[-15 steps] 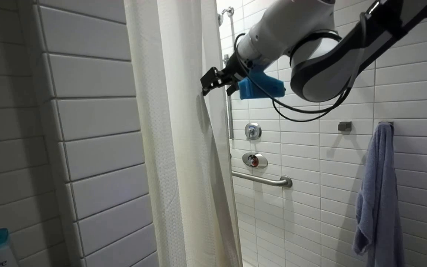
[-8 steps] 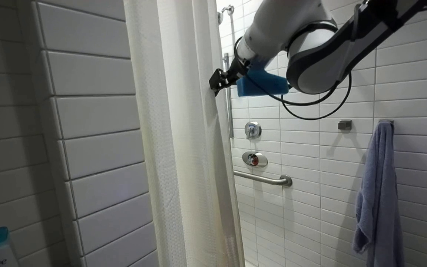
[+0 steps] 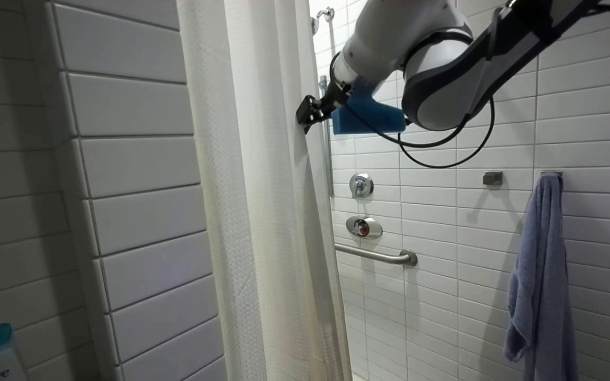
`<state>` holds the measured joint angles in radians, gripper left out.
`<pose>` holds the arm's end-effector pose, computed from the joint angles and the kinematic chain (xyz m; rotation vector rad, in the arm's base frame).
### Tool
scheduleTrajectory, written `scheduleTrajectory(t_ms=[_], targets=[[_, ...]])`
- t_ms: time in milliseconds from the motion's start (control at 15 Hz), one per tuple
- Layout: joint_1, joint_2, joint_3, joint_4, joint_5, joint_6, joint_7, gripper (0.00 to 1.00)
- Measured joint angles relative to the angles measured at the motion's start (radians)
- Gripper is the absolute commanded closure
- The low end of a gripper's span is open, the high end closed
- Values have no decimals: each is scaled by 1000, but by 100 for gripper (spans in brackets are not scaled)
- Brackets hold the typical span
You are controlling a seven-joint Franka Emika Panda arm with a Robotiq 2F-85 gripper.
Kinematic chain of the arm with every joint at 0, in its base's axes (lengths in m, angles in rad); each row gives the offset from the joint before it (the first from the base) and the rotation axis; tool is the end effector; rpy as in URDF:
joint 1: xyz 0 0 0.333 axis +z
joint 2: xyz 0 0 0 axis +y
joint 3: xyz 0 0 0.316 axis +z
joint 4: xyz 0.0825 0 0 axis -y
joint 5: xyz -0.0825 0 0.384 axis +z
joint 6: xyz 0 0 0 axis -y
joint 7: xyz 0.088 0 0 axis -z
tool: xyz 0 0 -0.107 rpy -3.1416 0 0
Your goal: Move the shower curtain to the left
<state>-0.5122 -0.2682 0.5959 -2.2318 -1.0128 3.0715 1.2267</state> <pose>0.5055 0.1355 0.5495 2.6399 -0.1228 1.6429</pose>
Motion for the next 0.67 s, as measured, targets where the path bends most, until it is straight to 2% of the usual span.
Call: scheduleTrajectory(t_ms=[267,333,467,667], targets=[[-47,58,66,65,-46,-43,29,0],[-56,77,85,87,-63,-61,40,25],[-66,116,116,128,-104,-90,64,31],[-67,169,150,178,-171,-126,106,56]])
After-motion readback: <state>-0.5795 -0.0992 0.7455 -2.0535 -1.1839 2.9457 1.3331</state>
